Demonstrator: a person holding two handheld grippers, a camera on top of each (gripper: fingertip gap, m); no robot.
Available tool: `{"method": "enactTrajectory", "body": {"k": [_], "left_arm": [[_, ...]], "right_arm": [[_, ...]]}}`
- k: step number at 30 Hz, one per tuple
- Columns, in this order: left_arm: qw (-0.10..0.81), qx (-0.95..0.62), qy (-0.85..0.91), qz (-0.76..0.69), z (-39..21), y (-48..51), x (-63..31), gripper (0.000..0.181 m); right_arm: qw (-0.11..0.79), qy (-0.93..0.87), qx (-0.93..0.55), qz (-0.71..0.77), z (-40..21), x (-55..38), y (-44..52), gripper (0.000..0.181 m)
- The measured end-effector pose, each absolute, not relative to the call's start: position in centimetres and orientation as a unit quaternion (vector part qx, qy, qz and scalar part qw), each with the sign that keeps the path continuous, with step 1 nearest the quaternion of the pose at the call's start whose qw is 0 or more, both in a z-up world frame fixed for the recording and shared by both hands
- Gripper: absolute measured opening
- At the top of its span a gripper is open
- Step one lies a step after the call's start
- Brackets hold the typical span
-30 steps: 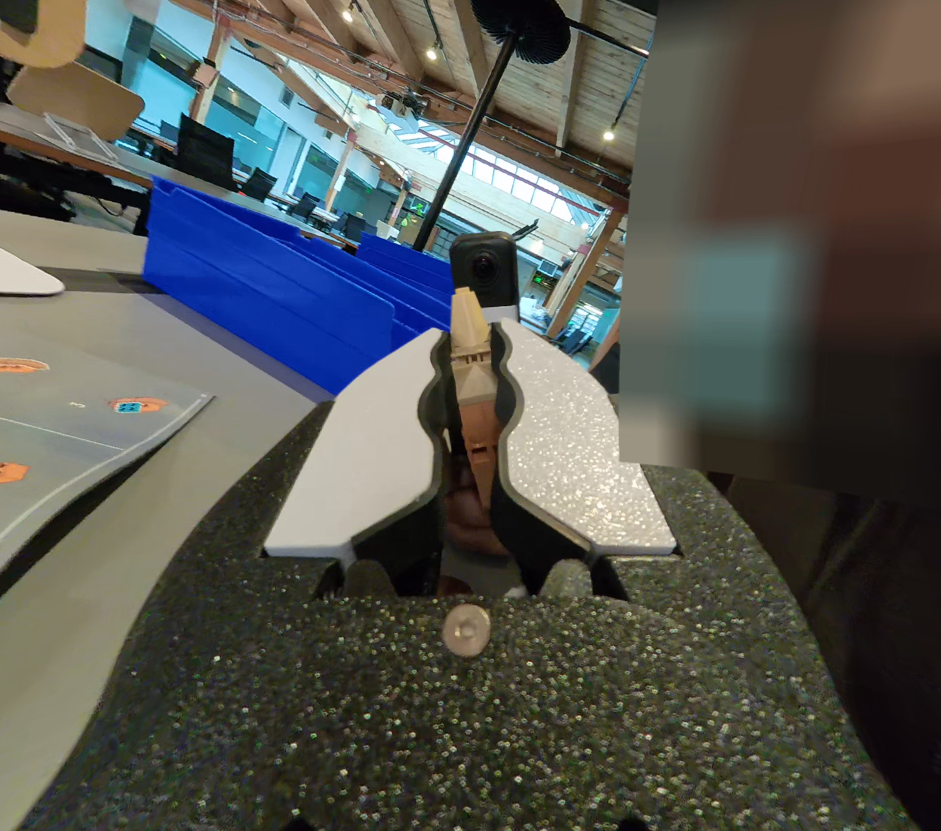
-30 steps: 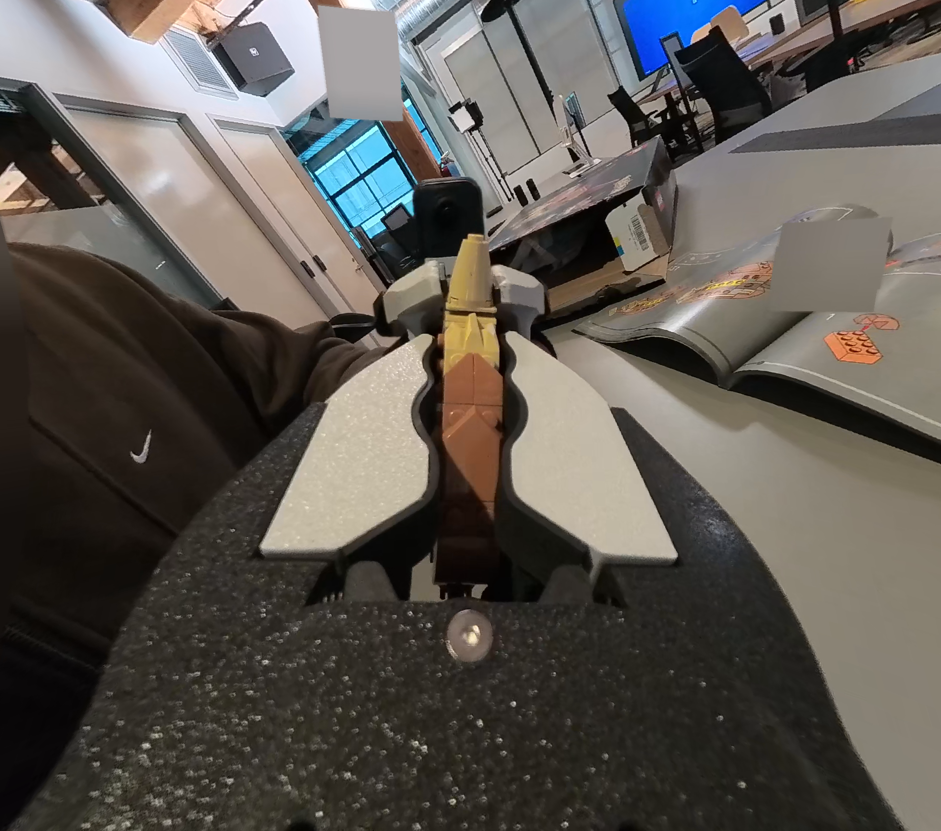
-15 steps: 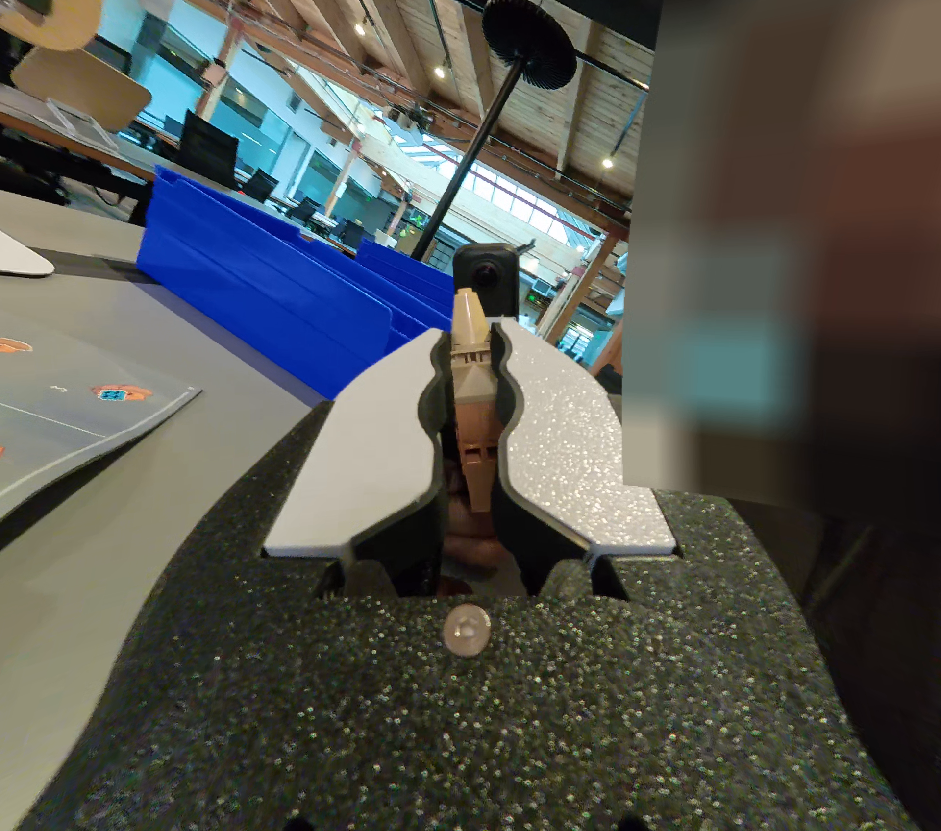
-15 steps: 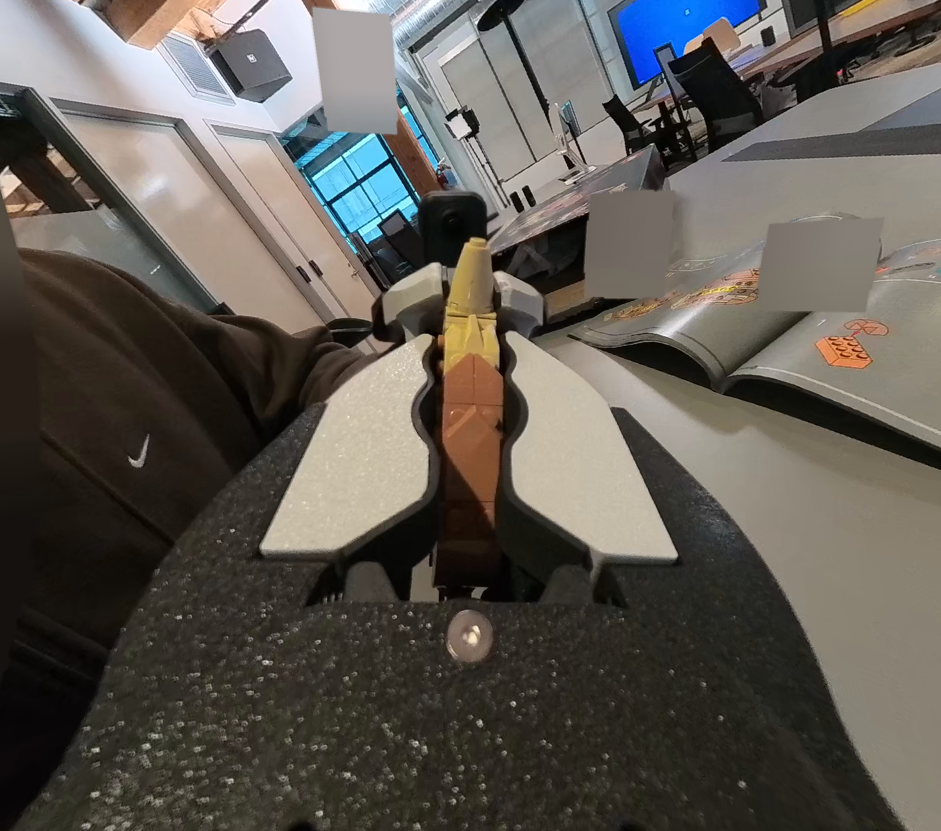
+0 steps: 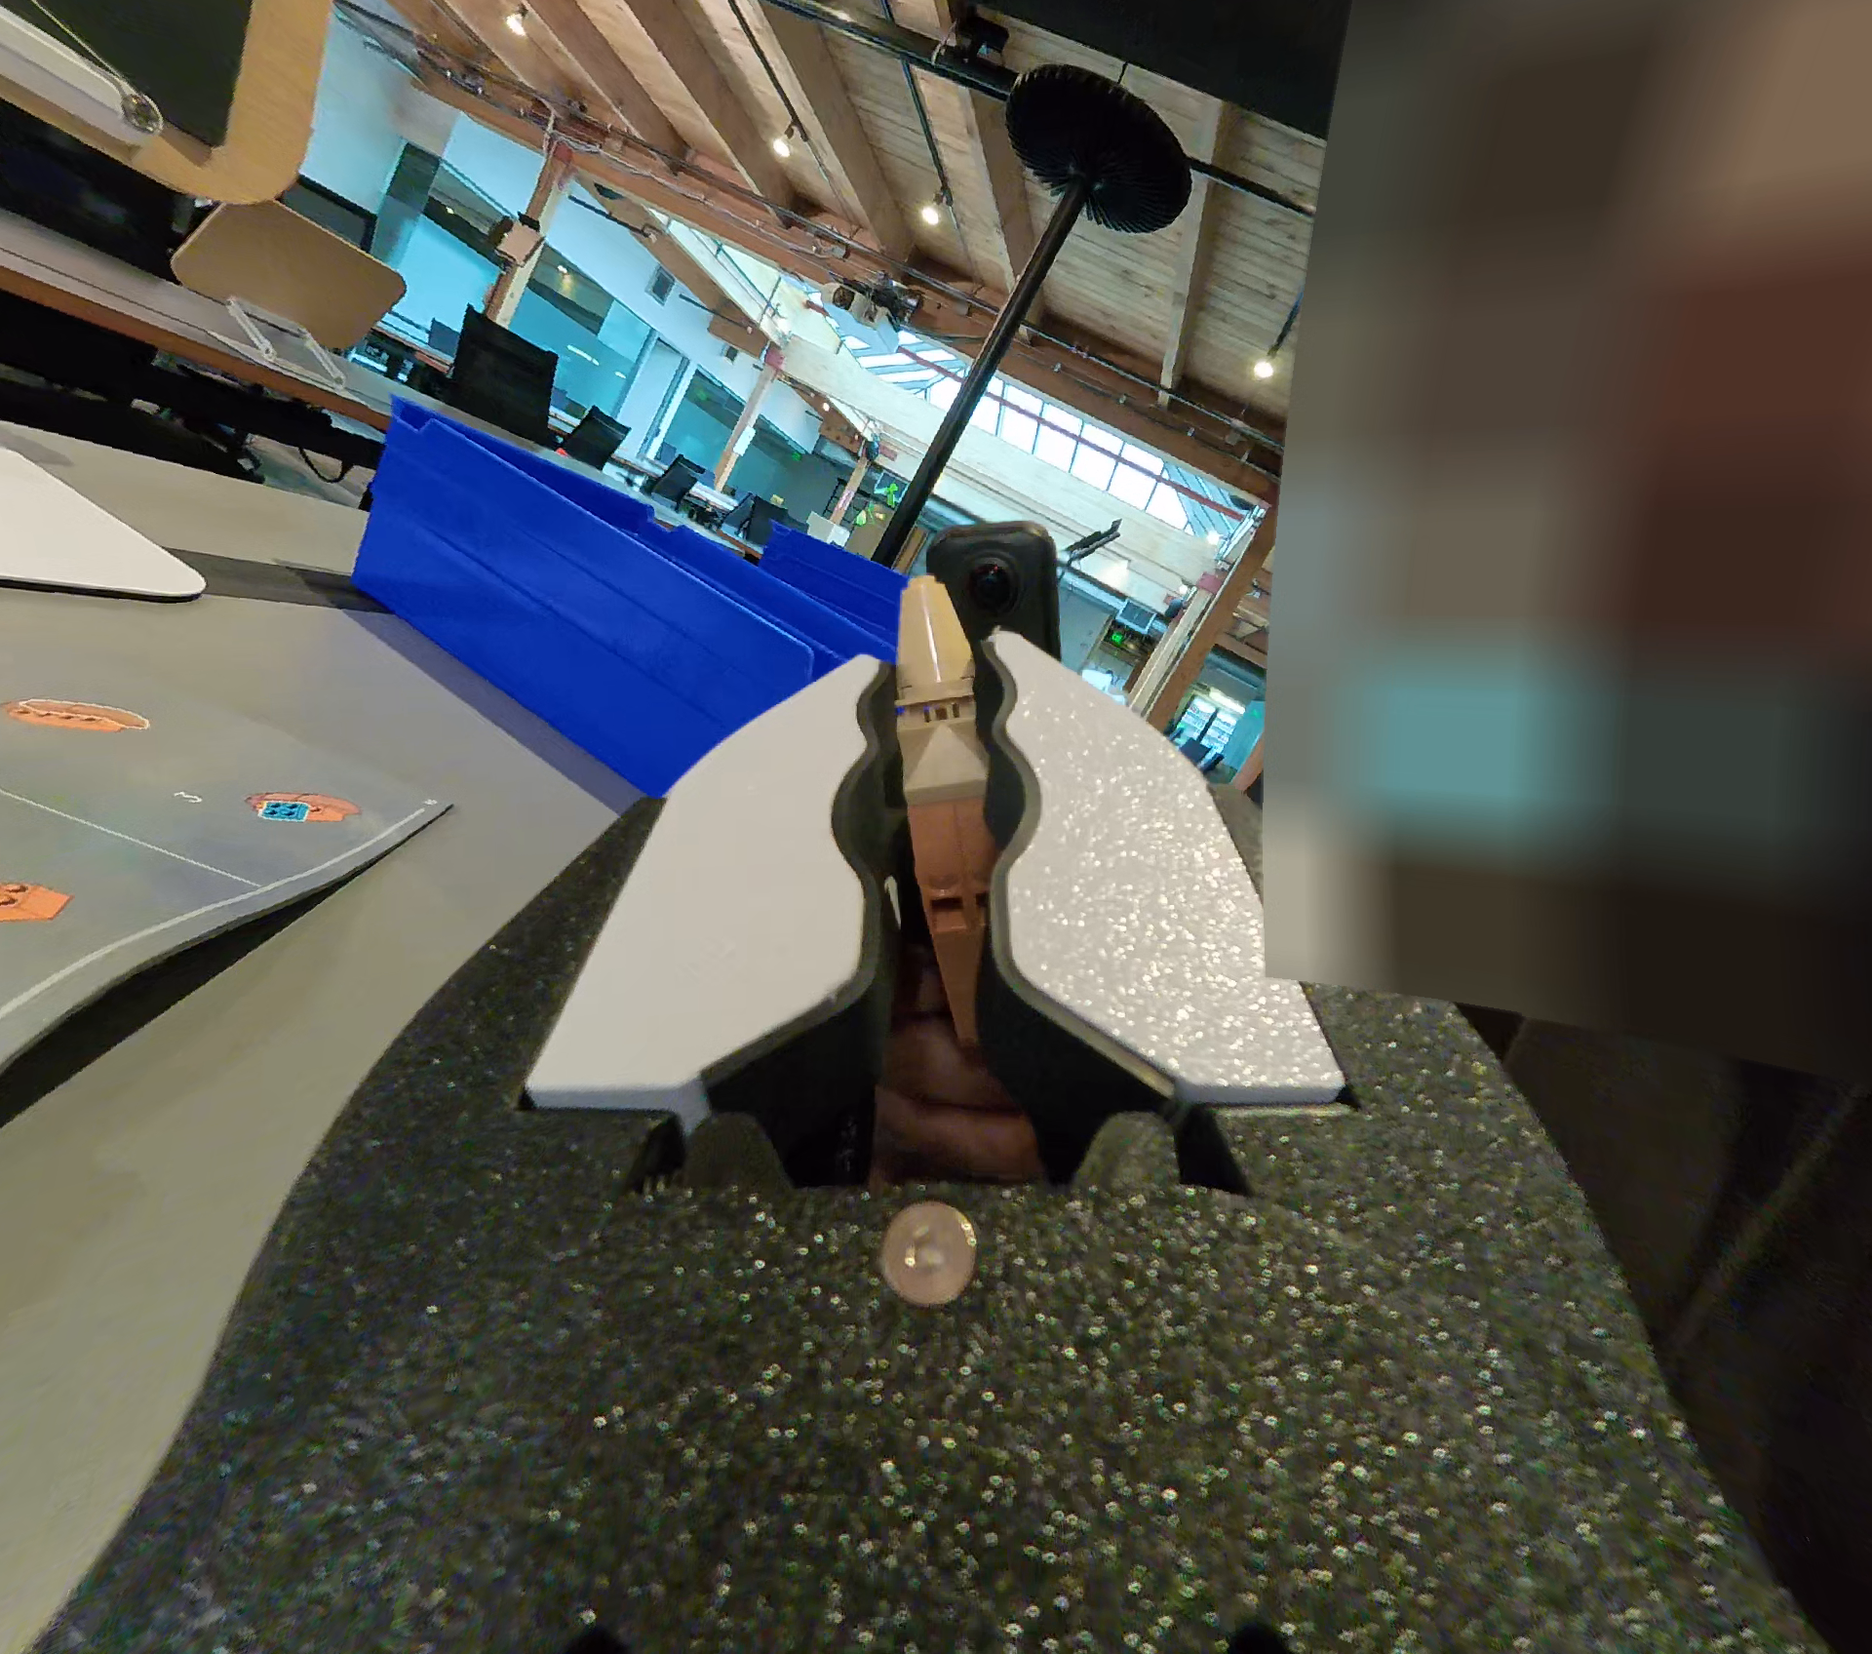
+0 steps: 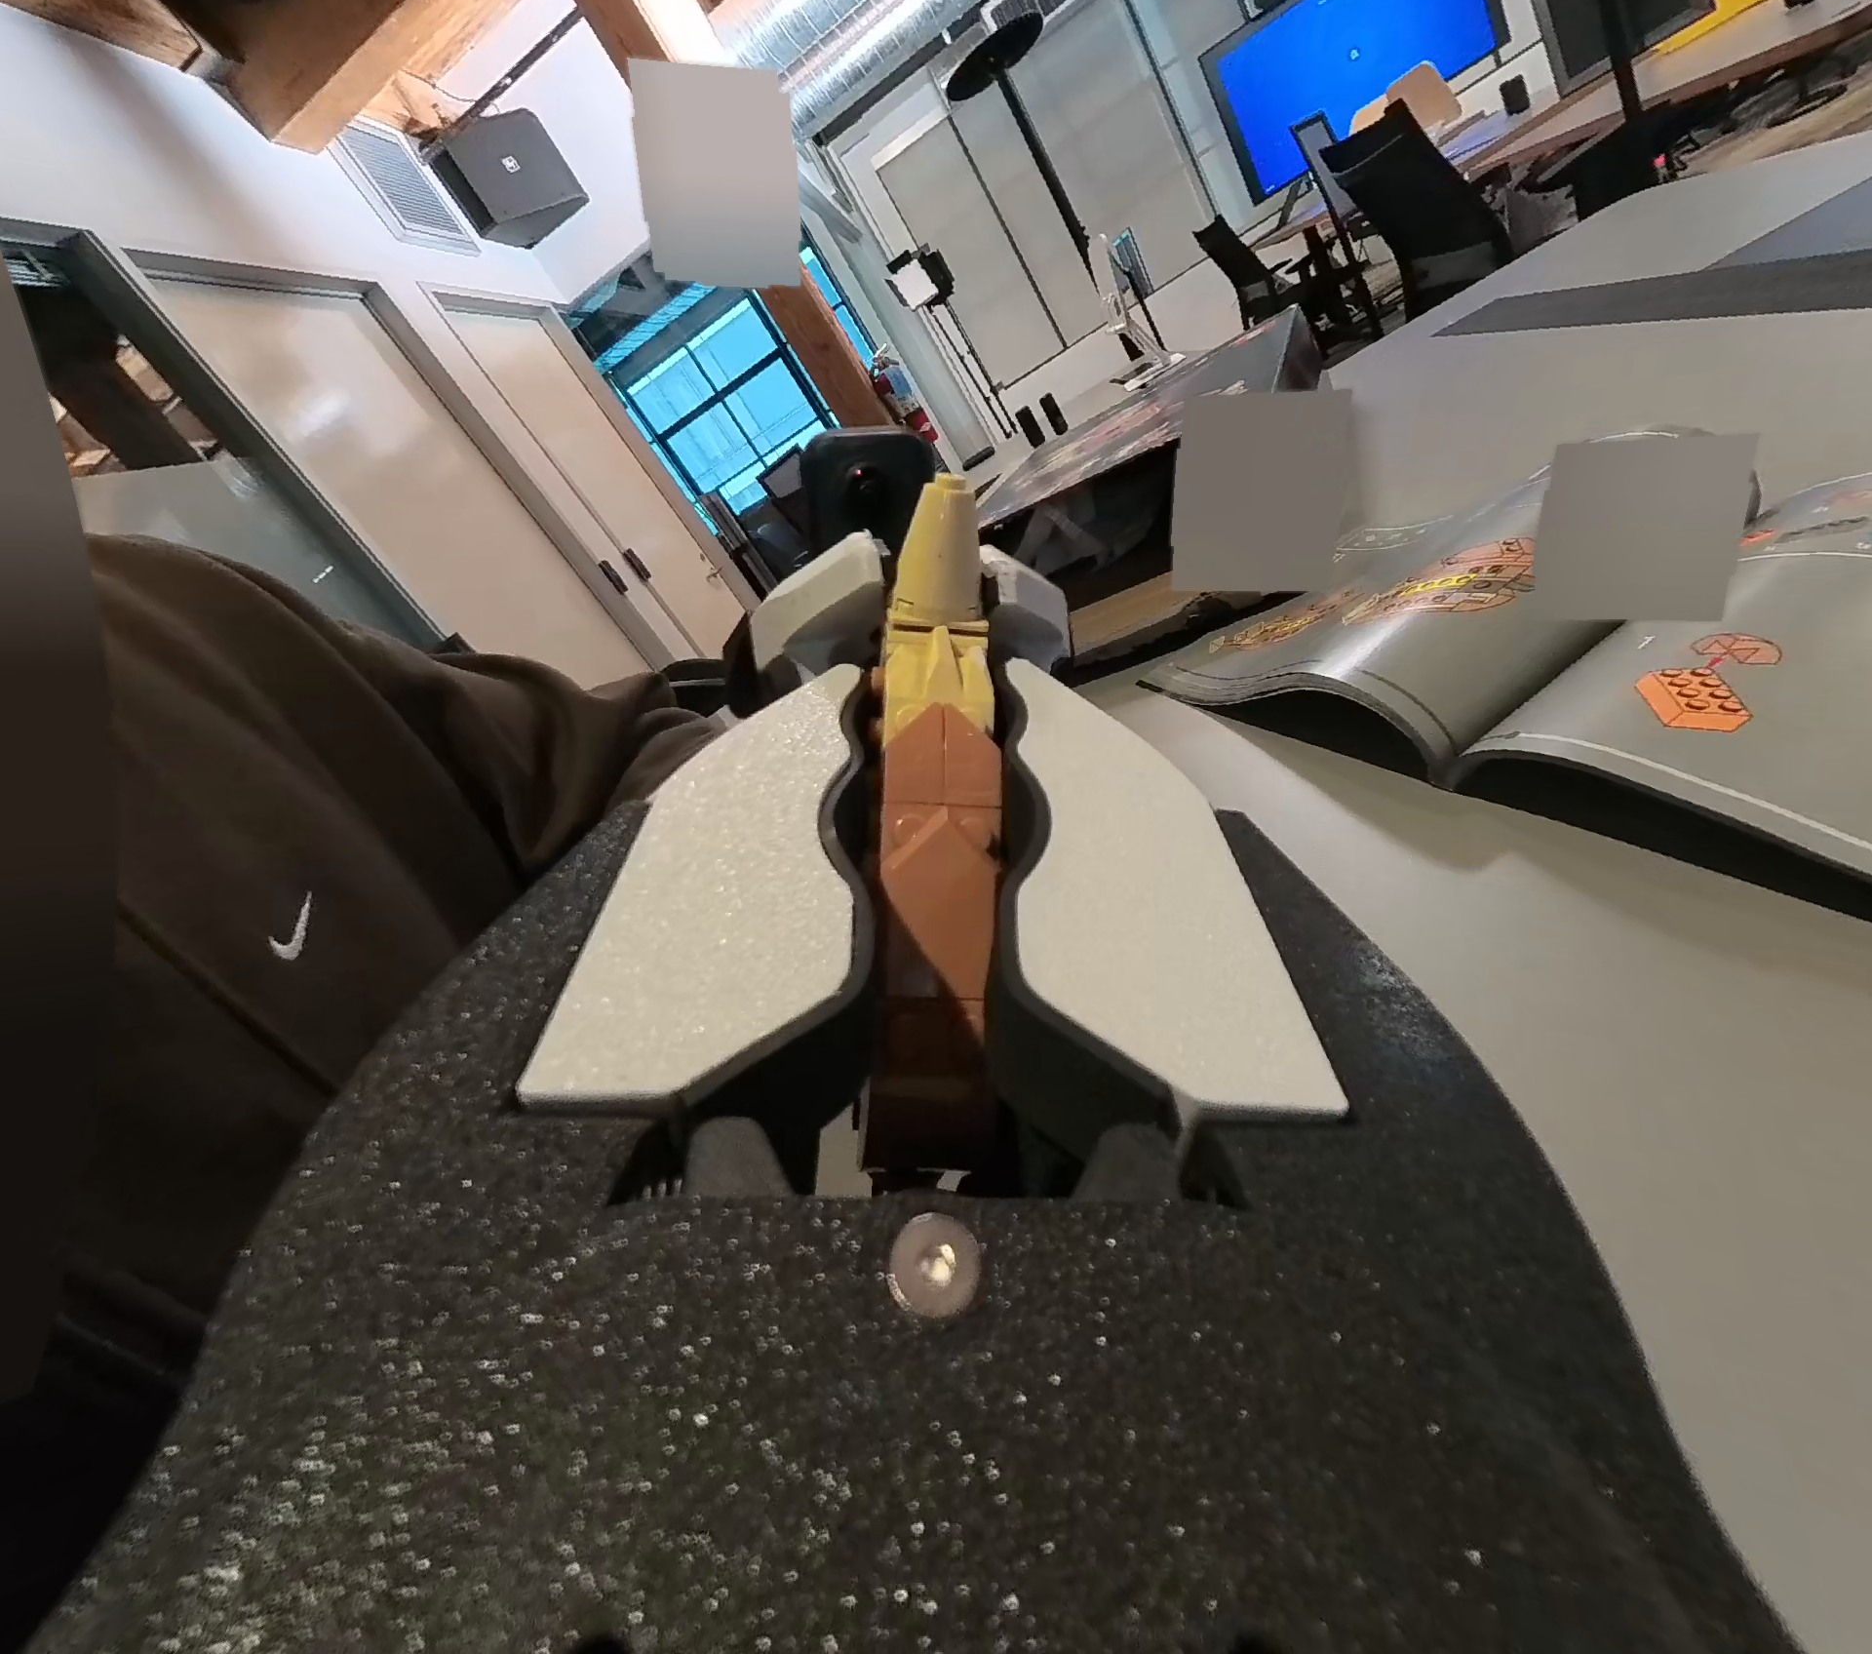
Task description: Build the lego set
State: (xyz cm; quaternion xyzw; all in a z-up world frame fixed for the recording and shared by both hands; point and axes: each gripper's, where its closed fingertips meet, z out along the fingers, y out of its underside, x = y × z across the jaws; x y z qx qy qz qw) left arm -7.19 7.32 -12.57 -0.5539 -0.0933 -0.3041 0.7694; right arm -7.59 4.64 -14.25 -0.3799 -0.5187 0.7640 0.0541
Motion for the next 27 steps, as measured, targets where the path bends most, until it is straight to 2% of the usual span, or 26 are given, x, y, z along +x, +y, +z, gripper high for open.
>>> {"method": "enactTrajectory", "body": {"k": [27], "left_arm": [[0.709,-0.607,-0.010,-0.359,-11.93,6.90,-6.40,0.016]], "right_arm": [[0.071,-0.547,-0.340,0.762,-13.90,-6.99,4.30,0.021]]}}
